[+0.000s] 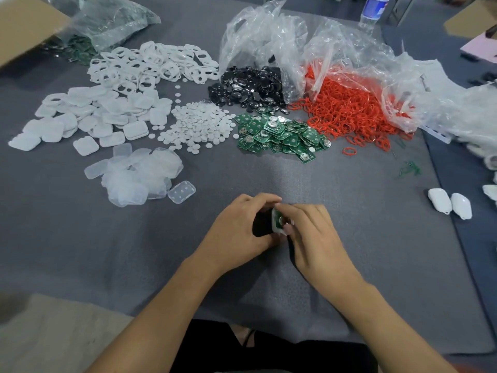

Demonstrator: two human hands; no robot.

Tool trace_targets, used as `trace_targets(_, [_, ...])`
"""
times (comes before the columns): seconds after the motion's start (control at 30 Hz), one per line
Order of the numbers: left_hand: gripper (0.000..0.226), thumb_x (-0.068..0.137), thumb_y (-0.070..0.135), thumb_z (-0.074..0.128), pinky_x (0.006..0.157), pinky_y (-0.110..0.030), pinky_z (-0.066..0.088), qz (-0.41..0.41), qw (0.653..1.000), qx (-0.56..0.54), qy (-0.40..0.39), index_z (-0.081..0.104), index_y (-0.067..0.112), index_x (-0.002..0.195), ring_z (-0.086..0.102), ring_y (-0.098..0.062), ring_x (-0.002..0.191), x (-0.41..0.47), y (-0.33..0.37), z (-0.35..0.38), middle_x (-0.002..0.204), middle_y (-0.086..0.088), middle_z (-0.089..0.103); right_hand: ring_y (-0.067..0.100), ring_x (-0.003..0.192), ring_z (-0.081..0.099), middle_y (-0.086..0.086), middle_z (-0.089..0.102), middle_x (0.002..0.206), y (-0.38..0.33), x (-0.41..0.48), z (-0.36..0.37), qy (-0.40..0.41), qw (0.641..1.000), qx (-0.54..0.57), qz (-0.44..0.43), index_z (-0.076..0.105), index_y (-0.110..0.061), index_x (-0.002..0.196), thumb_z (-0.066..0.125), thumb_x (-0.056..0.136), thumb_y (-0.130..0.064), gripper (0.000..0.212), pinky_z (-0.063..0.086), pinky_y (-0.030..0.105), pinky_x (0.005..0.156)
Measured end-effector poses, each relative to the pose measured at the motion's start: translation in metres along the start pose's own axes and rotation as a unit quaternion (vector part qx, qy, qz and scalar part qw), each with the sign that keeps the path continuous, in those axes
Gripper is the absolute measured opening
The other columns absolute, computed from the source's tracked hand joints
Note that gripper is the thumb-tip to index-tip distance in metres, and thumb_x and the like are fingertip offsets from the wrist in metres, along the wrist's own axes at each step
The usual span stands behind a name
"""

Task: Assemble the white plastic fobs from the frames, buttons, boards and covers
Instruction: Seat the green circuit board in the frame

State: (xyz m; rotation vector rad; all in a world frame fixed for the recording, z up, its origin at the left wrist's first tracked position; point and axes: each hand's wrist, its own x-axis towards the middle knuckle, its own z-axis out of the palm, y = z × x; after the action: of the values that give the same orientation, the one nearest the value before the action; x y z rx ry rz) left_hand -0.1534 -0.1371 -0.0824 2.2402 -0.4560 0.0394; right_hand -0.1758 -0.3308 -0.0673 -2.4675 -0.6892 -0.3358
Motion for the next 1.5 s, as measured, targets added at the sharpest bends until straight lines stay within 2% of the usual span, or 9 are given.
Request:
trace_targets(0.13, [0.062, 0.079, 0.050, 0.081, 0.098, -0.020, 0.047, 0.001, 1.000, -0.005, -0.003, 0.053, 0.042, 0.133, 0.054, 0.001, 0.117, 0.001, -0.002, 0.001, 0.115, 0.028, 0.061, 0.014, 0.107, 0.047, -0.005, 0.055, 0.120, -0.001, -0.010, -0.011, 0.044, 0.998, 0.022, 0.040, 0.056, -0.014, 0.135, 0.049, 0.100, -0.010, 0.035, 0.032, 0.016, 0.100])
trace_targets(0.23, [0.064, 0.076, 0.054, 0.078, 0.097, -0.008, 0.040, -0.005, 1.000, 0.000, -0.001, 0.050, 0.047, 0.133, 0.053, 0.006, 0.119, 0.000, -0.004, 0.002, 0.115, 0.040, 0.055, 0.015, 0.104, 0.046, -0.004, 0.055, 0.116, 0.009, -0.022, -0.019, 0.049, 0.994, -0.009, 0.095, 0.059, -0.016, 0.131, 0.057, 0.097, -0.002, 0.037, 0.030, 0.013, 0.100])
trace_targets(0.37, [0.064, 0.075, 0.054, 0.079, 0.095, -0.003, 0.036, 0.003, 1.000, 0.006, 0.003, 0.051, 0.047, 0.133, 0.053, 0.006, 0.116, 0.000, -0.005, 0.003, 0.118, 0.051, 0.047, 0.018, 0.108, 0.054, -0.001, 0.057, 0.115, 0.017, -0.029, -0.021, 0.023, 0.990, -0.017, 0.139, 0.066, -0.013, 0.123, 0.068, 0.091, -0.006, 0.033, 0.034, 0.016, 0.103])
trace_targets(0.57, [0.063, 0.075, 0.056, 0.078, 0.094, -0.003, 0.036, -0.003, 1.000, 0.000, 0.002, 0.052, 0.047, 0.132, 0.053, 0.008, 0.116, 0.000, -0.004, 0.003, 0.119, 0.040, 0.053, 0.016, 0.104, 0.059, -0.006, 0.058, 0.108, 0.024, -0.019, -0.025, 0.025, 0.985, -0.004, 0.171, 0.068, -0.015, 0.096, 0.077, 0.084, -0.006, 0.018, 0.046, 0.029, 0.096])
trace_targets(0.73, [0.063, 0.075, 0.055, 0.077, 0.095, -0.003, 0.035, -0.004, 1.000, 0.003, 0.001, 0.051, 0.047, 0.132, 0.052, 0.007, 0.116, -0.001, -0.004, 0.003, 0.113, 0.043, 0.053, 0.022, 0.093, 0.051, -0.001, 0.061, 0.099, 0.024, -0.017, -0.026, -0.010, 0.989, -0.034, 0.146, 0.062, -0.013, 0.095, 0.074, 0.084, -0.001, 0.020, 0.031, 0.020, 0.084])
trace_targets(0.93, [0.062, 0.078, 0.054, 0.079, 0.097, -0.017, 0.045, -0.007, 1.000, 0.007, -0.003, 0.051, 0.045, 0.133, 0.053, 0.004, 0.117, 0.000, -0.003, 0.003, 0.114, 0.031, 0.059, 0.016, 0.100, 0.052, -0.002, 0.064, 0.107, 0.010, -0.003, -0.022, 0.005, 0.996, 0.009, 0.089, 0.064, -0.012, 0.107, 0.074, 0.087, -0.004, 0.024, 0.028, 0.004, 0.095])
trace_targets(1.3, [0.062, 0.079, 0.048, 0.081, 0.099, -0.030, 0.049, -0.014, 1.000, -0.001, -0.007, 0.055, 0.037, 0.134, 0.054, -0.001, 0.116, 0.000, 0.001, 0.001, 0.117, 0.017, 0.064, 0.028, 0.109, 0.058, 0.012, 0.057, 0.117, 0.010, 0.014, -0.003, -0.030, 0.999, 0.014, -0.003, 0.064, -0.001, 0.101, 0.070, 0.088, 0.001, 0.014, 0.043, 0.030, 0.102])
trace_targets(1.4, [0.062, 0.080, 0.048, 0.081, 0.100, -0.030, 0.048, -0.017, 1.000, -0.004, -0.012, 0.054, 0.037, 0.135, 0.053, -0.001, 0.118, 0.001, 0.001, 0.001, 0.118, 0.017, 0.063, 0.030, 0.109, 0.060, 0.009, 0.058, 0.119, 0.012, 0.014, -0.001, -0.031, 0.999, -0.006, 0.000, 0.065, -0.005, 0.104, 0.070, 0.089, -0.005, 0.016, 0.050, 0.050, 0.089])
trace_targets(1.5, [0.063, 0.080, 0.047, 0.081, 0.101, -0.029, 0.048, -0.017, 1.000, -0.004, -0.014, 0.054, 0.036, 0.135, 0.052, -0.001, 0.119, 0.000, 0.002, 0.000, 0.119, 0.019, 0.062, 0.031, 0.106, 0.061, 0.006, 0.060, 0.119, 0.012, 0.014, 0.000, -0.029, 0.999, -0.020, 0.001, 0.065, -0.008, 0.104, 0.072, 0.088, -0.007, 0.018, 0.050, 0.054, 0.081])
